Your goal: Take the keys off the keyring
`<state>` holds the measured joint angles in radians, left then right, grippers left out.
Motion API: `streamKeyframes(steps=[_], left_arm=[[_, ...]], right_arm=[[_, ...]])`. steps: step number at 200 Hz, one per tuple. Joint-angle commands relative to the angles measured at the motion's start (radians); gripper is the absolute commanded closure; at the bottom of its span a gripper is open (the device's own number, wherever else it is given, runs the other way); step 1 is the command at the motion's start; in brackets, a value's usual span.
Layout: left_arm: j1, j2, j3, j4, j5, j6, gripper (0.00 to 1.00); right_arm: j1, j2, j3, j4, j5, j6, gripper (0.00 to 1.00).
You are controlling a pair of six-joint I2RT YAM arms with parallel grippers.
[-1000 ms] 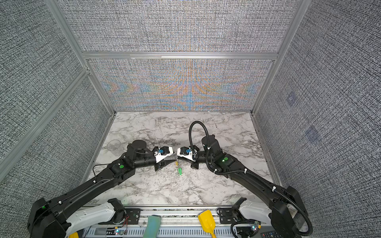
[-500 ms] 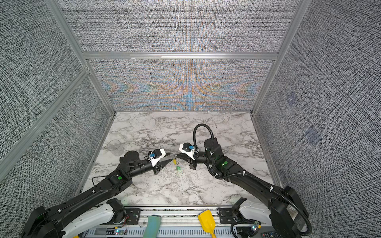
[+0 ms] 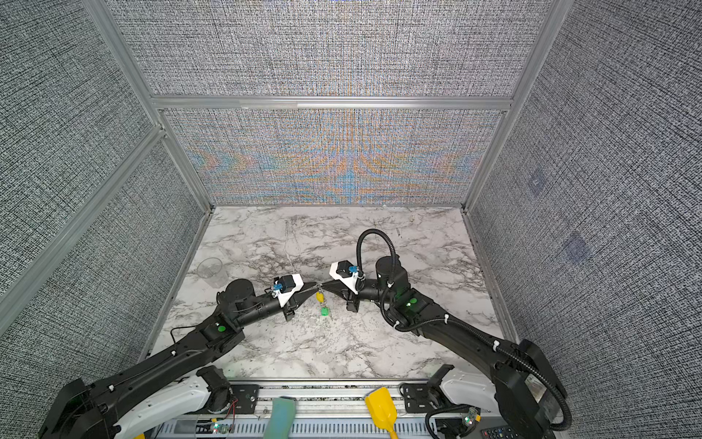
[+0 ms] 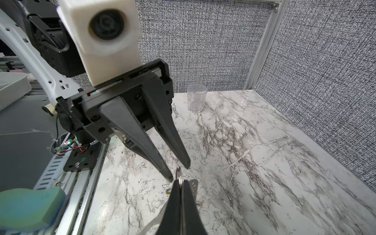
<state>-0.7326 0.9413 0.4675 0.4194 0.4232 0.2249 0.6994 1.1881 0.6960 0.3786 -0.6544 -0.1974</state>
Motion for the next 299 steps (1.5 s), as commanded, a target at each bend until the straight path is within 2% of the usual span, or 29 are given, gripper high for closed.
streamKeyframes(steps=[1, 18, 50, 61, 90, 116, 158, 253, 266, 299], left_arm=[[-0.001, 0.011, 0.009, 0.041, 0.033, 0.005, 0.81], [-0.001, 0.025, 0.019, 0.039, 0.044, 0.009, 0.83], [-0.001, 0.034, 0.037, 0.025, 0.061, 0.021, 1.00], [-0.001, 0.034, 0.050, 0.006, 0.068, 0.029, 1.00], [-0.001, 0.040, 0.103, -0.105, 0.089, 0.068, 1.00], [-0.001, 0.055, 0.159, -0.222, 0.106, 0.111, 1.00], [-0.001, 0.110, 0.252, -0.376, 0.147, 0.184, 1.00], [-0.001, 0.175, 0.320, -0.433, 0.187, 0.220, 1.00], [-0.001, 0.180, 0.324, -0.440, 0.189, 0.223, 1.00], [-0.001, 0.189, 0.330, -0.447, 0.200, 0.228, 1.00]], right_arm=[[0.002, 0.003, 0.007, 0.059, -0.025, 0.016, 1.00], [0.002, 0.002, 0.008, 0.058, -0.029, 0.016, 1.00], [0.003, -0.002, 0.006, 0.044, -0.028, 0.007, 1.00], [0.003, -0.010, 0.012, 0.004, -0.015, -0.020, 1.00], [0.003, -0.062, 0.024, -0.127, 0.084, -0.133, 0.80], [0.004, -0.112, 0.031, -0.239, 0.167, -0.233, 0.74], [0.003, -0.141, 0.050, -0.334, 0.186, -0.318, 0.74], [0.003, -0.129, 0.062, -0.341, 0.119, -0.328, 0.79], [0.003, -0.124, 0.061, -0.336, 0.107, -0.323, 0.82], [0.003, -0.116, 0.059, -0.324, 0.093, -0.316, 0.97]])
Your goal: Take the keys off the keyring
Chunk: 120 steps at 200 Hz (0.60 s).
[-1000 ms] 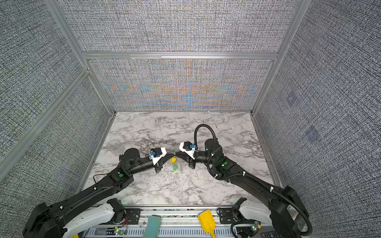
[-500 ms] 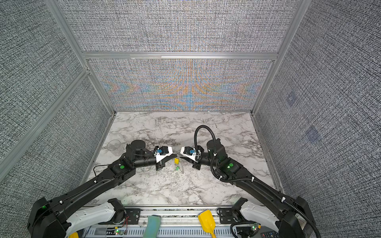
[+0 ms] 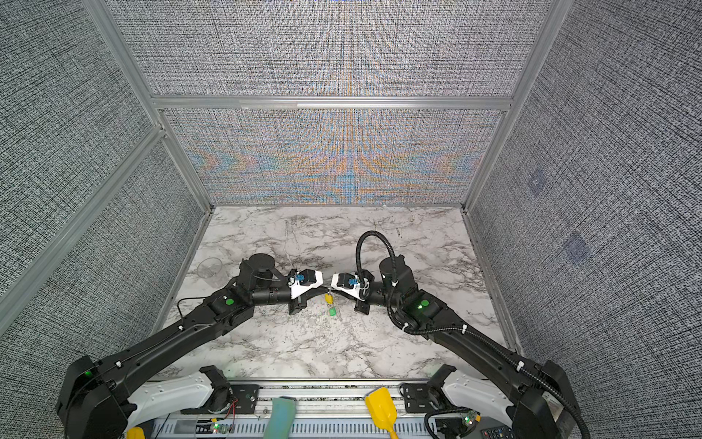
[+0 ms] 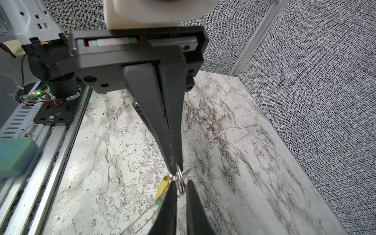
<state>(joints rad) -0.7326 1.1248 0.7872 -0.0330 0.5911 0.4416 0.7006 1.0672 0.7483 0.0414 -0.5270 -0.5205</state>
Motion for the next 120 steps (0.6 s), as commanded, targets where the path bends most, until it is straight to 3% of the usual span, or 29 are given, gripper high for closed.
streamKeyframes(steps=[1, 22, 46, 56, 84, 120], left_arm=[[-0.001, 0.005, 0.010, 0.005, 0.032, 0.012, 1.00], [-0.001, 0.003, 0.009, 0.014, 0.015, 0.003, 0.99], [0.002, -0.039, -0.028, 0.093, -0.052, -0.054, 0.63], [0.005, -0.062, -0.056, 0.133, -0.090, -0.076, 0.57], [0.011, -0.109, -0.142, 0.231, -0.159, -0.142, 0.56], [0.011, -0.147, -0.280, 0.426, -0.157, -0.243, 0.56]], right_arm=[[0.002, 0.005, 0.007, 0.014, -0.034, 0.007, 0.98], [0.003, 0.007, 0.008, 0.018, -0.034, 0.013, 1.00], [0.002, 0.004, 0.005, 0.027, 0.001, 0.063, 1.00], [0.003, 0.002, 0.006, 0.033, 0.020, 0.102, 1.00], [0.003, -0.006, -0.021, 0.100, 0.034, 0.204, 1.00], [0.017, -0.011, -0.054, 0.180, 0.064, 0.334, 1.00]])
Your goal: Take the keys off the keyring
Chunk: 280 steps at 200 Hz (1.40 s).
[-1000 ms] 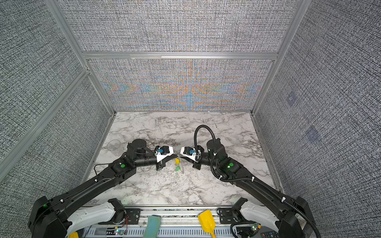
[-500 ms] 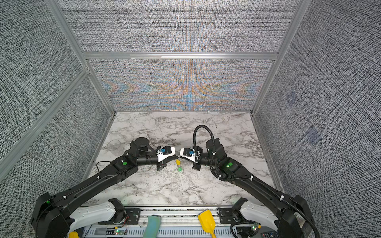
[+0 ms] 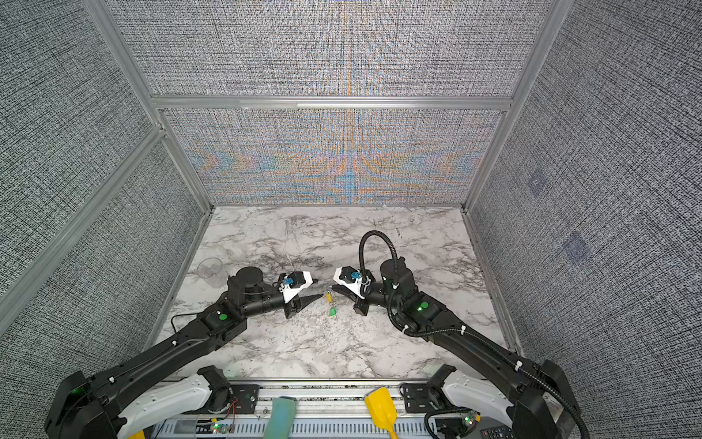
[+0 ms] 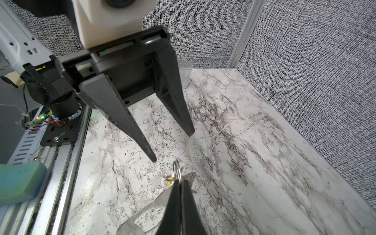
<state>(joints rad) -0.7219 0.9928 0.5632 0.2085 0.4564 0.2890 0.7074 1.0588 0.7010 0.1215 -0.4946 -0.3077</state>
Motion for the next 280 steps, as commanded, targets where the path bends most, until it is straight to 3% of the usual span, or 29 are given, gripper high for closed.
streamKeyframes(steps=[1, 68, 144, 213, 280], left_arm=[[0.000, -0.016, -0.059, 0.189, -0.022, -0.092, 0.56], [-0.005, 0.049, -0.078, 0.249, 0.035, -0.062, 0.57], [-0.005, 0.016, -0.118, 0.294, -0.174, -0.029, 0.55], [-0.005, 0.094, -0.116, 0.360, -0.194, -0.008, 0.54], [-0.005, 0.216, -0.088, 0.420, -0.171, 0.003, 0.54]], right_arm=[[0.011, -0.002, -0.006, 0.101, 0.033, 0.125, 1.00], [0.061, 0.024, 0.031, 0.060, 0.153, 0.215, 1.00], [0.073, 0.073, 0.138, -0.149, 0.350, 0.361, 1.00], [0.076, 0.157, 0.258, -0.316, 0.505, 0.519, 1.00], [0.083, 0.225, 0.311, -0.383, 0.531, 0.556, 1.00]])
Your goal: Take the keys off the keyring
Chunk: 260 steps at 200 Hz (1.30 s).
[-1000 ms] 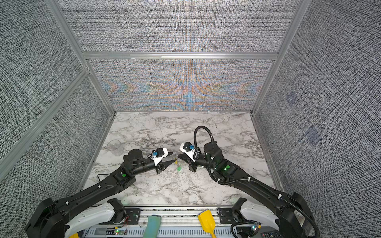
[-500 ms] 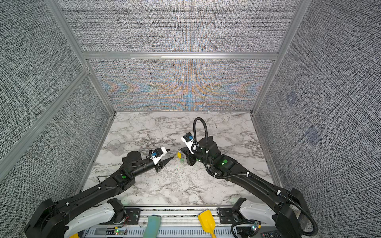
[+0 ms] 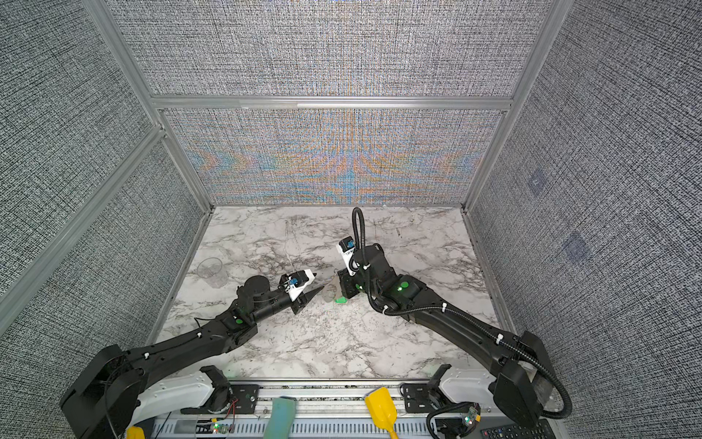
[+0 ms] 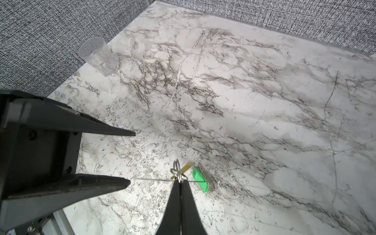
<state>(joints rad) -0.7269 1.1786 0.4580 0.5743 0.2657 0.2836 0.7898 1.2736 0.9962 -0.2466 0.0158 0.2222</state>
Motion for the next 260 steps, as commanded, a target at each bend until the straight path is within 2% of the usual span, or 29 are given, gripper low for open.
streamKeyframes(steps=[1, 77, 114, 161, 215, 260], left_arm=[[0.000, 0.032, 0.018, 0.055, 0.019, 0.008, 0.54], [0.000, 0.089, 0.044, 0.067, 0.027, 0.000, 0.54], [0.001, 0.024, 0.027, 0.054, -0.074, -0.029, 0.55], [0.006, -0.050, 0.023, -0.042, -0.096, 0.006, 0.54], [0.006, -0.003, 0.005, -0.036, -0.039, 0.008, 0.55], [0.006, 0.054, -0.013, 0.001, 0.001, 0.026, 0.55]], right_arm=[[0.001, 0.010, 0.017, -0.015, 0.021, 0.026, 1.00], [0.002, 0.032, 0.039, -0.019, 0.023, -0.016, 1.00], [0.002, 0.027, 0.024, 0.008, 0.006, -0.075, 1.00], [0.002, -0.038, -0.088, 0.145, -0.084, -0.208, 1.00], [0.020, -0.065, -0.177, 0.224, -0.100, -0.200, 1.00], [0.071, -0.048, -0.195, 0.249, -0.010, -0.186, 1.00]])
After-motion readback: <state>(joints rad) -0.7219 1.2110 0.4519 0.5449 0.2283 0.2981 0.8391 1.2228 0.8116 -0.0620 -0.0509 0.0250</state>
